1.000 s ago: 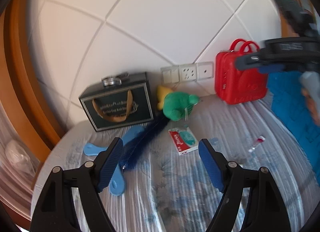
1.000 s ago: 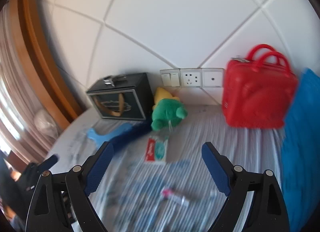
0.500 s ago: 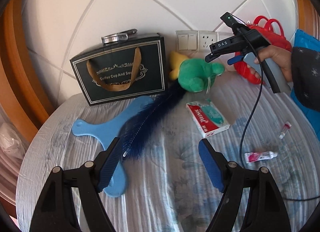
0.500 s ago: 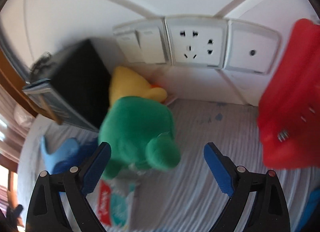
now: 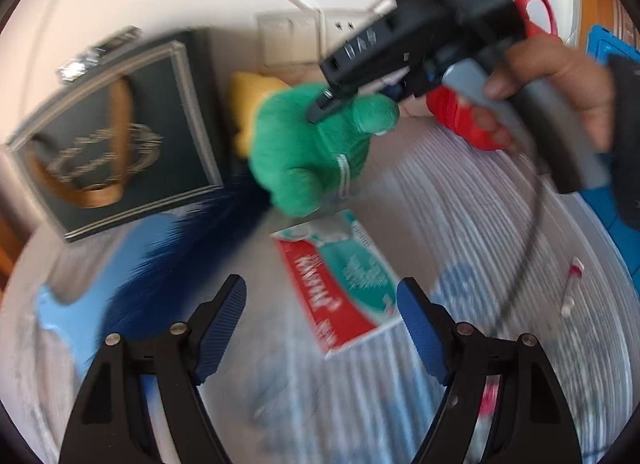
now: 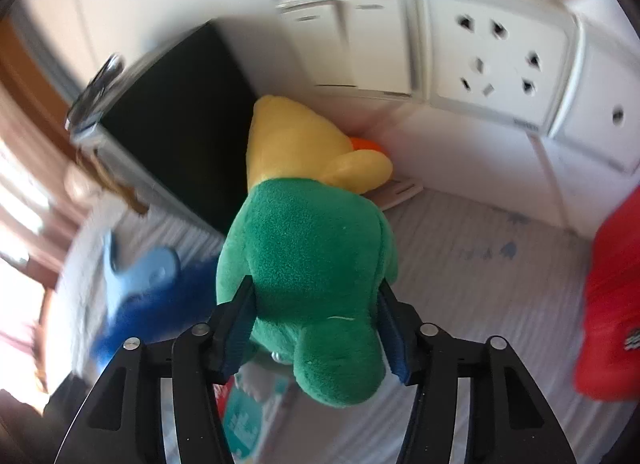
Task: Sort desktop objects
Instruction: 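Grasp the green plush duck with right gripper while left grasps the Tylenol box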
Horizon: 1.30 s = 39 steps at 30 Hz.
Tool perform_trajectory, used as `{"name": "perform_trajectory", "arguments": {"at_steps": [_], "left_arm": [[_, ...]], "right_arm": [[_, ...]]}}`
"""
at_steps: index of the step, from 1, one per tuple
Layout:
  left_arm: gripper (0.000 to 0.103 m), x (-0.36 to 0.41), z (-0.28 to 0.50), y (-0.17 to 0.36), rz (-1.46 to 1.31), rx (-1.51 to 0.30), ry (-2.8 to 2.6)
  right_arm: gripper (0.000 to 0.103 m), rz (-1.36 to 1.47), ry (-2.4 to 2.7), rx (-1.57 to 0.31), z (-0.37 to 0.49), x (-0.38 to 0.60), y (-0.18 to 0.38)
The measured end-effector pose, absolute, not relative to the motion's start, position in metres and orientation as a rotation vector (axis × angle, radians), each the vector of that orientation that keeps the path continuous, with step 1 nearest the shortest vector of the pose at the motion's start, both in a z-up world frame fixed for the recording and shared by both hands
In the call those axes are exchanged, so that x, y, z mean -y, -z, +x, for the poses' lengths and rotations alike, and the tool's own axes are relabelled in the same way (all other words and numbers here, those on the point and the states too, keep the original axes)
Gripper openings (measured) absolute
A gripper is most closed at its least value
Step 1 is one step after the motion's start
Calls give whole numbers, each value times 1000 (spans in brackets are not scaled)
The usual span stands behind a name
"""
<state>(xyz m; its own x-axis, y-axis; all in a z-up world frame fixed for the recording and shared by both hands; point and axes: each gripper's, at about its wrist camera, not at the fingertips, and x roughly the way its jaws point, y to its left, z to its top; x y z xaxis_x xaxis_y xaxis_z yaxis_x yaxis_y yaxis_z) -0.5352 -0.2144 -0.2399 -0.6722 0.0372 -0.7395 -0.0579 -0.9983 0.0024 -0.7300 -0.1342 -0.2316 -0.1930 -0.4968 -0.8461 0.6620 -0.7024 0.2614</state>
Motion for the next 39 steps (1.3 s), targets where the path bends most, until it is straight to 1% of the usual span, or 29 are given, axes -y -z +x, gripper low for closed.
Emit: {"name": "perform_trajectory", "arguments": {"at_steps": [1,5,6,8,9,11,12,14,15,16,17,18,19,20,23,31,35,39], "left_arm": [[77,211,-544,245,-1261,-29,-2803],[78,206,-567,267,-1335,-23,-2753],[80,207,-570,271,-1343,-10,-2755],[81,206,-574,275,-1353,-7,-2768],[81,204,-575,277,-1355,-23,-2774],[81,203,-574,283,-1384,-24,-2768],[80,205,-574,288,-1416,-9,-2753],[78,206,-569,288,-1368,-11,-2780],[77,207,-568,289,-1369,-9,-2777],[76,207,-566,290,-1363,-19,-2774],[76,207,-565,290,-1360,-32,-2774],[75,207,-563,290,-1360,-37,-2776],[74,209,-560,290,-1354,-25,-2780],[74,211,-556,289,-1346,-10,-2786],[74,214,-541,284,-1314,-11,-2805],[74,208,-494,264,-1252,-60,-2809],[74,202,-472,252,-1217,-82,-2807],[74,192,-447,248,-1205,-100,-2785]], "right_arm": [[52,1306,1958,-221,-728,134,229],[52,1311,1954,-250,-726,131,229],[53,1310,1955,-258,-724,131,230],[62,1296,1960,-274,-724,132,230],[65,1294,1964,-265,-726,133,229],[76,1291,1980,-250,-727,135,230],[77,1292,1976,-247,-728,136,232],[78,1301,1982,-249,-728,141,238],[77,1302,1979,-230,-728,143,240],[72,1297,1985,-219,-728,145,241],[62,1293,1995,-219,-728,148,242],[60,1300,1991,-211,-726,150,242],[55,1300,1990,-207,-724,150,241],[52,1293,1984,-211,-719,149,239],[50,1286,1981,-139,-711,134,231],[49,1248,2024,19,-670,76,203],[49,1192,2049,37,-633,53,183],[47,1179,2078,48,-596,34,176]]}}
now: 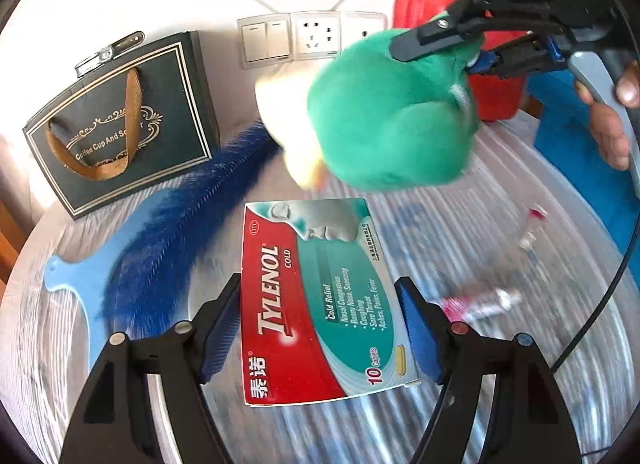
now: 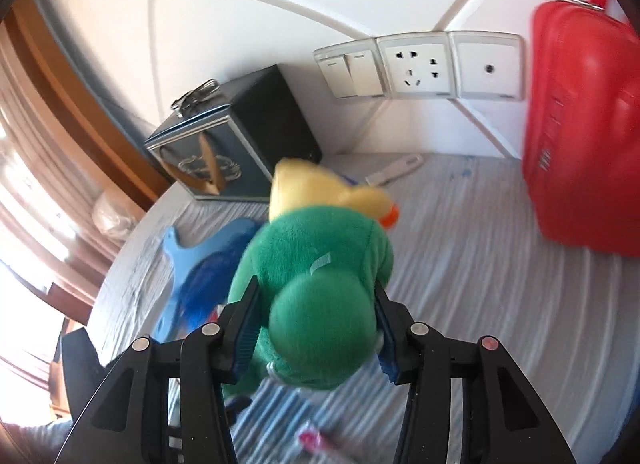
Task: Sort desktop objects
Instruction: 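Grasp the green plush duck with right gripper while left grasps the Tylenol box, then carry the plush duck and Tylenol box into the blue crate and release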
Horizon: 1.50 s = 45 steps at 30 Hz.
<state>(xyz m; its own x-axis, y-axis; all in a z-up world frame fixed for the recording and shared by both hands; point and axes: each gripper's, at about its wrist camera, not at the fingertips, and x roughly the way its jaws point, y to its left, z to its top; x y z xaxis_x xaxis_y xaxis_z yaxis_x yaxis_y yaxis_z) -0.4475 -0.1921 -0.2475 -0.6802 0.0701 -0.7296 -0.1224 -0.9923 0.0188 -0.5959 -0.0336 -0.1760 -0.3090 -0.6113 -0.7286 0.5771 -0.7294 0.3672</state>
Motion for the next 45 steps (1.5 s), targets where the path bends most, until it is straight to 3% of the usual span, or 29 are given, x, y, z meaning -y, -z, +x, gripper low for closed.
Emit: {"name": "perform_trajectory", "arguments": {"at_steps": [2,10,13,15,20,25,34,35,37,45], "left_arm": [[74,196,-433,242,-1200,-107,-2776],[74,197,-374,235,-1181,-78,-2746],[74,193,-375,239,-1180,-82,-2746],[74,192,-375,239,-1171,-85,-2743],[74,193,-375,240,-1162,-77,-2730],[74,195,-378,248,-1188,-60,-2721],[74,197,-379,252,-1201,-41,-2713],[74,197,-379,251,-1198,-45,-2716],[74,198,-377,247,-1188,-46,-2723],[74,199,-365,222,-1122,-78,-2781]], "right_arm": [[42,1181,2088,85,-582,20,173],[41,1202,2167,31,-511,-11,193],[61,1181,2181,147,-507,-15,212],[64,1195,2204,166,-507,-14,225],[98,1208,2207,171,-511,-11,226],[102,1341,2145,22,-539,20,231],[100,1477,2052,-339,-548,65,261],[88,1469,2061,-344,-545,67,259],[79,1428,2076,-349,-538,66,250],[76,1250,2201,-290,-499,35,199]]}}
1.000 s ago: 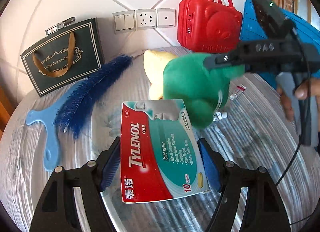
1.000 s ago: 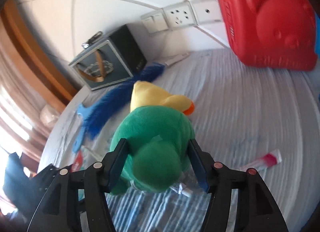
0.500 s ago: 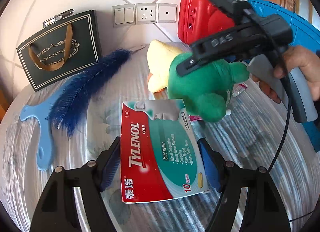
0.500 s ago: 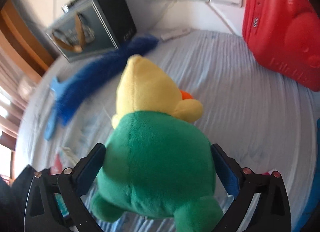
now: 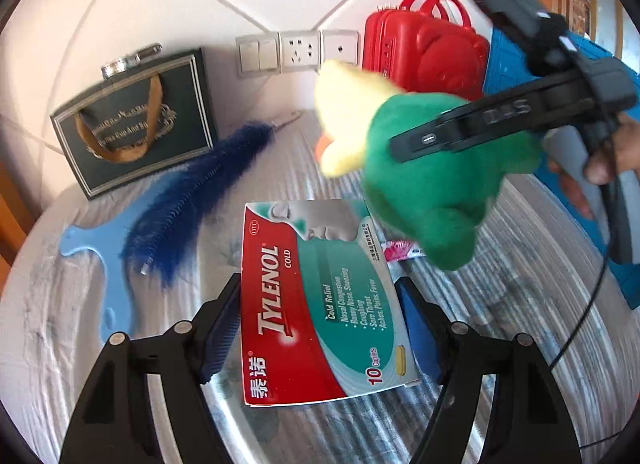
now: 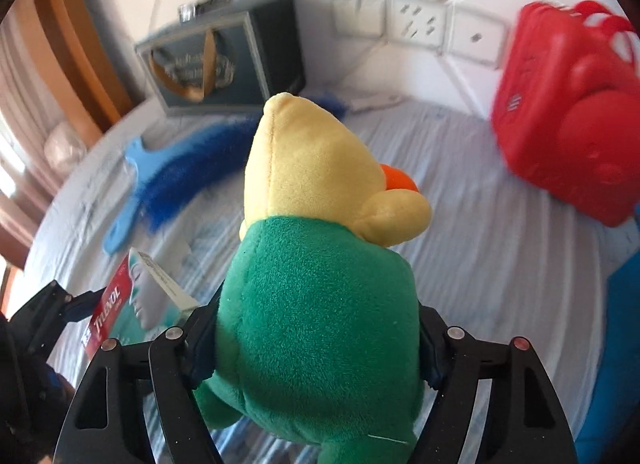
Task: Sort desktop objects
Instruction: 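Carry the plush duck and Tylenol box into the blue crate and release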
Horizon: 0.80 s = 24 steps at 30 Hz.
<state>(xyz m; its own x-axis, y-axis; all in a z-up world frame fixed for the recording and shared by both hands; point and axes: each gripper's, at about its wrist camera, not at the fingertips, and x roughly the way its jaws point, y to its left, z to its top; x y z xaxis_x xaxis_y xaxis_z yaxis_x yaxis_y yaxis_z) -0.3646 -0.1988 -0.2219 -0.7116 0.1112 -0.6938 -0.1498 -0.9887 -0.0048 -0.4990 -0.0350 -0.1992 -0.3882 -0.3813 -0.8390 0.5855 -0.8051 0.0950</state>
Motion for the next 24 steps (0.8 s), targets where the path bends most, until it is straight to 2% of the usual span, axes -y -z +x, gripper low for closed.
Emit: {"name": "perform_trajectory", "arguments": {"at_steps": [12,24], "left_arm": [[74,181,-318,120,-859,-203,-2914],[74,87,-272,28,-582,-353,-2831]], "right_arm": [[76,964,2406,-94,-411,-39,83],[76,695,2640,43,-296,-132,-21]]}}
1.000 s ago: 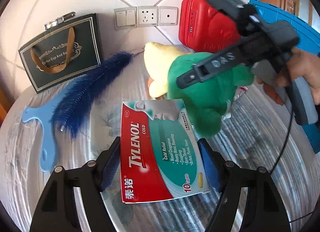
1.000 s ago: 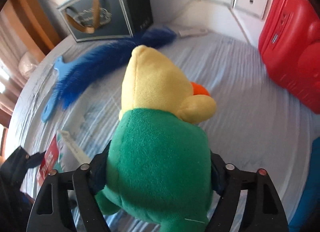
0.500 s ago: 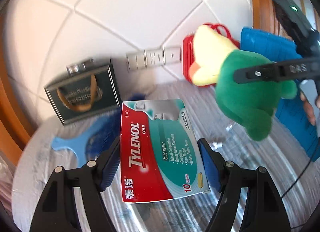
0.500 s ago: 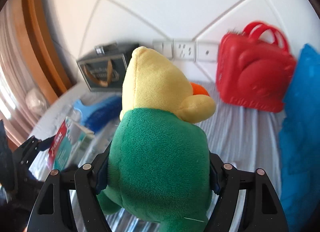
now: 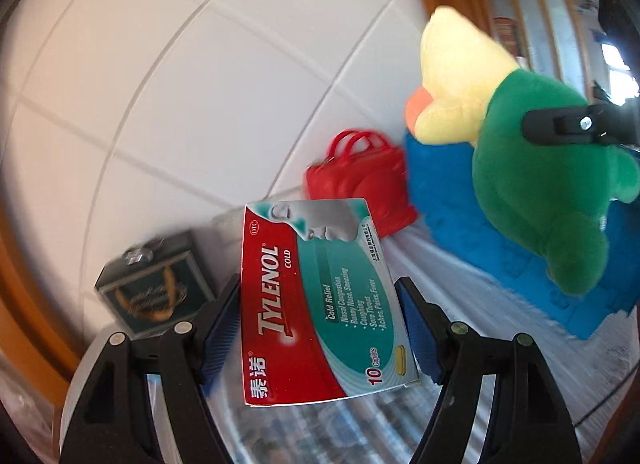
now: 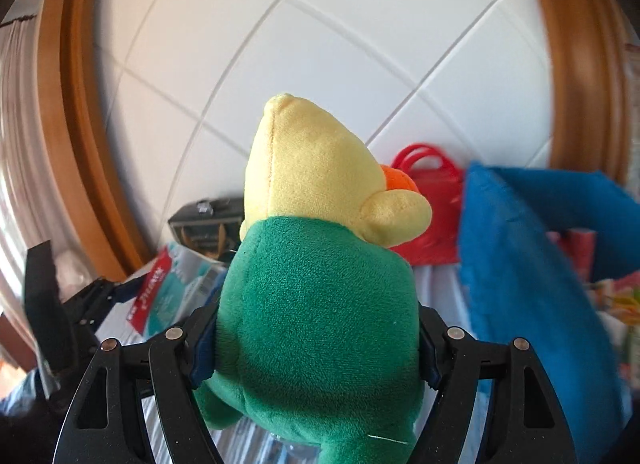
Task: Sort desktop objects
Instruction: 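Carry the plush duck and Tylenol box into the blue crate and release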
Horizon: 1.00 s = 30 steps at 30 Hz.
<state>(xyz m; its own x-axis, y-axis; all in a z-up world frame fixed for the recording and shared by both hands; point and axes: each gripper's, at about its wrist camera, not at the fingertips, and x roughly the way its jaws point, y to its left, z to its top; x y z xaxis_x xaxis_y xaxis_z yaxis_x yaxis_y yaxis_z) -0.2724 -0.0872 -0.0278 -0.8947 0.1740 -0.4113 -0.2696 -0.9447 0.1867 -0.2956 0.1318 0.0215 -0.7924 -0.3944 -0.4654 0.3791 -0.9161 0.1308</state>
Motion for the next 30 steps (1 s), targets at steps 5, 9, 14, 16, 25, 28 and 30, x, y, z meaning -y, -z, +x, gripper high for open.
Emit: {"name": "perform_trajectory", "arguments": {"at_steps": [5,9,14,16,25,28,30], "left_arm": [[74,34,-263,5,-518,-379,-2778],[74,-24,-259,-14,-472,-408,-2743],[74,-101,-256,-35,-417,-406,-2694],[74,-135,-257,-45,-387,-415,-2673],[74,-242,-274,-72,-376,-405,-2619],[74,-267,-277,-76,-379,-436,-2620],[75,-280,-280,-76,-393,-447,-2621]], "right_arm": [[76,589,2731,89,-249,-182,-52],[76,513,2781,150,-228,-232,-73],[77,472,2834,191,-213,-311,-97],[77,450,2864,202,-207,-343,-108],[79,506,2953,268,-226,-478,-133],[80,545,2967,297,-236,-511,-126],[81,568,2970,317,-241,-525,-120]]}}
